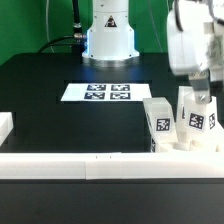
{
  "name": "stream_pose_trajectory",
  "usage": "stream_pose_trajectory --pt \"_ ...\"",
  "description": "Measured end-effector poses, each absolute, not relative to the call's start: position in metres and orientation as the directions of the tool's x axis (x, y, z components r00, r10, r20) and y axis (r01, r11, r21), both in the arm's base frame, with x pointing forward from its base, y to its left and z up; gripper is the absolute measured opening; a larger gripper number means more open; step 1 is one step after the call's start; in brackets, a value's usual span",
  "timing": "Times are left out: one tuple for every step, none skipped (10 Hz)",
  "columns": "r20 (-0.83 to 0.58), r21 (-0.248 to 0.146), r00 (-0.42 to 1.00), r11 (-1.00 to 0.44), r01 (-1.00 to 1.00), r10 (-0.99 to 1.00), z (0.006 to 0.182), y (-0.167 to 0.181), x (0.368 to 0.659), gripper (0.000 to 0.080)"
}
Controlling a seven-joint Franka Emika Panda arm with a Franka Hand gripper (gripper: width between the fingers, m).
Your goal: Assemble stool
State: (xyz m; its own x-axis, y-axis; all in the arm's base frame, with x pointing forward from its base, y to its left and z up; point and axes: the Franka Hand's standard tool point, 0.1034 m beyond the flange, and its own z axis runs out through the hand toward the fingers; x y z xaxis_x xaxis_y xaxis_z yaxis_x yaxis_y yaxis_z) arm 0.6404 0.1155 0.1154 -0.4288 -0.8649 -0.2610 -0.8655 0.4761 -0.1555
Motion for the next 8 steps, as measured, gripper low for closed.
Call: stream_pose_trajectory --pt "-0.244 -0.173 -0.361 0.407 -0.897 -0.900 0.112 0.114 0.639 0.0649" --pt "-0.233 -0.186 -0.310 0.355 -0.916 -0.922 0.112 0.114 0.639 0.0649" --pt "-0.224 -0.197 -0.266 0.311 -0.930 -0.938 0.112 0.114 0.639 0.0649" --pt "-0.197 -0.218 -0.159 0.201 -0.955 -0.967 0.111 0.113 0.639 0.0649" --pt "-0.152 -0.233 0.008 0.027 -0.972 -0.988 0.110 0.111 0.638 0.0649" --pt "-0.123 -0.213 0.153 -0.124 -0.969 -0.981 0.112 0.112 0.637 0.0649" --pt "-0.088 -0.202 0.305 -0.283 -0.938 -0.948 0.119 0.113 0.640 0.0649" --pt "-0.069 -0.179 0.460 -0.442 -0.879 -0.885 0.124 0.113 0.643 0.0649"
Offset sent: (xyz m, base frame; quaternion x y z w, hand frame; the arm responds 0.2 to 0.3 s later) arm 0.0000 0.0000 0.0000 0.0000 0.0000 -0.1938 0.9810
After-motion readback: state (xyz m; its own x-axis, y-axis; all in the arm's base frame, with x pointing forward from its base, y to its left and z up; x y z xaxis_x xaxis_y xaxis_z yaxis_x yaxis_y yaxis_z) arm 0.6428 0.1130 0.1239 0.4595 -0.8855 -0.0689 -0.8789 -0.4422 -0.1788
